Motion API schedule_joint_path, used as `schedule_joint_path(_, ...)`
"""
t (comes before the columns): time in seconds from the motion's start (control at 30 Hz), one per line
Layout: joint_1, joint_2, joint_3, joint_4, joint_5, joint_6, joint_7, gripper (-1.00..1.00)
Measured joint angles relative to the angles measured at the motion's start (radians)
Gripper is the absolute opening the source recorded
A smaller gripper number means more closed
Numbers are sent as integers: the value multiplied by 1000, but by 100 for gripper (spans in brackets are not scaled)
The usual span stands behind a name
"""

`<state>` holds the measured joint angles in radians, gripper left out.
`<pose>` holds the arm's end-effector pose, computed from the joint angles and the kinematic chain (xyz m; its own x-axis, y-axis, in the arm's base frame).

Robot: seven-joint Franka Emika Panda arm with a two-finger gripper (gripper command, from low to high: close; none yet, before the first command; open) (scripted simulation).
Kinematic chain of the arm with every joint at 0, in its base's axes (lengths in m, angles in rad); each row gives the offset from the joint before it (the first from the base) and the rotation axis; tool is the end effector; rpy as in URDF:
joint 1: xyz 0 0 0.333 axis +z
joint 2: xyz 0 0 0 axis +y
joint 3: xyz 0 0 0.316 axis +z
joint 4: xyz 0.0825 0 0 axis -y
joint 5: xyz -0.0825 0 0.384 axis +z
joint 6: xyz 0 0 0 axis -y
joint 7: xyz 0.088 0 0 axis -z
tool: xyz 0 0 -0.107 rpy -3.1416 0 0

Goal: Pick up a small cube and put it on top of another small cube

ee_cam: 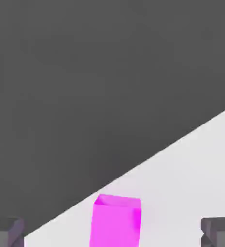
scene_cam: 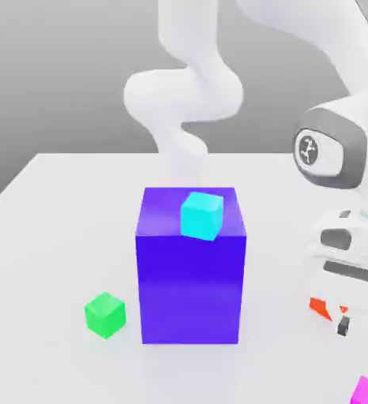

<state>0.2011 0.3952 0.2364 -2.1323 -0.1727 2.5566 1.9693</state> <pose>0.5234 0.2467 0.2284 0.1610 -0.9869 -0.0070 -0.9860 -0.1605 -0.0454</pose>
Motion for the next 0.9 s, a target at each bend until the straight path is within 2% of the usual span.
schedule_joint_path(0.1, 34, 73, -17, 12, -14, 25, 57, 0)
schedule_joint_path(0.17, 63, 172, -47, 35, -42, 93, 89, 0)
schedule_joint_path(0.2, 71, 203, -57, 42, -51, 115, 97, -100)
schedule_joint_path(0.43, 73, 208, -58, 44, -51, 120, 99, -100)
schedule_joint_path(0.6, 28, 60, -20, 10, -5, 20, 36, -100)
schedule_joint_path(0.9, -200, -223, -120, -243, 71, 31, -250, -100)
